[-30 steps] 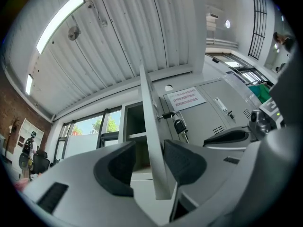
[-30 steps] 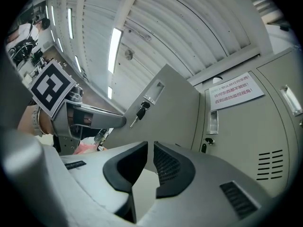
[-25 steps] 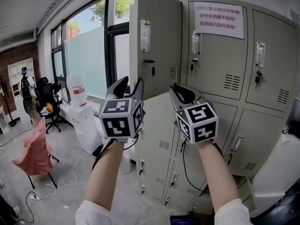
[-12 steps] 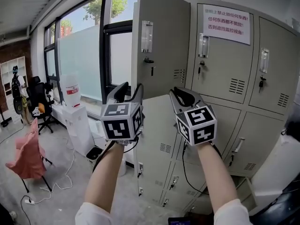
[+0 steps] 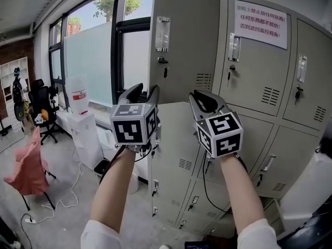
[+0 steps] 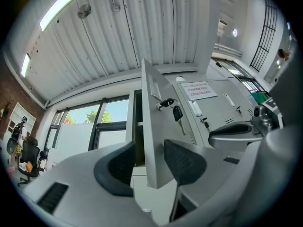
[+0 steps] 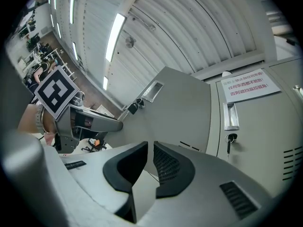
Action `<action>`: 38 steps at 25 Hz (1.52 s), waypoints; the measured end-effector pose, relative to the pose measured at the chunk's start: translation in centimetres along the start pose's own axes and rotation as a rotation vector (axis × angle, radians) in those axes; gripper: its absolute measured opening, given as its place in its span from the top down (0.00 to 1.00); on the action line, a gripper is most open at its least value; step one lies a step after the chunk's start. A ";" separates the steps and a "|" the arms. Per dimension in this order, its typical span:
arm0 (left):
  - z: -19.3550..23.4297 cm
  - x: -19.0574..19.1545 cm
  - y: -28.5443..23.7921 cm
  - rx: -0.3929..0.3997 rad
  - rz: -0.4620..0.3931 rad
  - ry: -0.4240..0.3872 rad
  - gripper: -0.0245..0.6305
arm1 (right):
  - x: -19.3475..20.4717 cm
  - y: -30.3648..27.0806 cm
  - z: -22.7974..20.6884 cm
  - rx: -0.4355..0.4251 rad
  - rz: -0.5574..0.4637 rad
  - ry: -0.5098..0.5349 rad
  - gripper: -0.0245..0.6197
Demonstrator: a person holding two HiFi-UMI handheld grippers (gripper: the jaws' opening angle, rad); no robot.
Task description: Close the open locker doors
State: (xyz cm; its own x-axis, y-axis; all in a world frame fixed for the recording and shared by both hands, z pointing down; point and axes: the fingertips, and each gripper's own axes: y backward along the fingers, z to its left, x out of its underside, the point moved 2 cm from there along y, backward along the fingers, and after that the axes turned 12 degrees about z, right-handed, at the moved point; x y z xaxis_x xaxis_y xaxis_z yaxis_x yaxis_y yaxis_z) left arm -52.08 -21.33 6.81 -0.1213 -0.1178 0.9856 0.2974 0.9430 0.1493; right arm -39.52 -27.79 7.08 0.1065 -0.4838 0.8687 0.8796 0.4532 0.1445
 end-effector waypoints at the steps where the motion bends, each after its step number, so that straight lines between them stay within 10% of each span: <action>1: 0.2 0.1 -0.3 0.001 -0.003 0.004 0.68 | 0.0 -0.3 -0.1 0.000 -0.004 0.001 0.87; 38: 7.4 4.1 -16.4 0.089 0.034 0.073 0.68 | 2.4 -10.6 -0.5 0.033 -0.008 0.124 0.90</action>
State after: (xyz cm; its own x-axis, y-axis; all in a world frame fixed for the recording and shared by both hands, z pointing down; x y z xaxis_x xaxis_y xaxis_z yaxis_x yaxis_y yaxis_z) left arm -64.47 -34.93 7.78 -0.0423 -0.1048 0.9936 0.2144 0.9704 0.1115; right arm -48.34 -34.08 7.39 0.1574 -0.5752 0.8027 0.8652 0.4722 0.1688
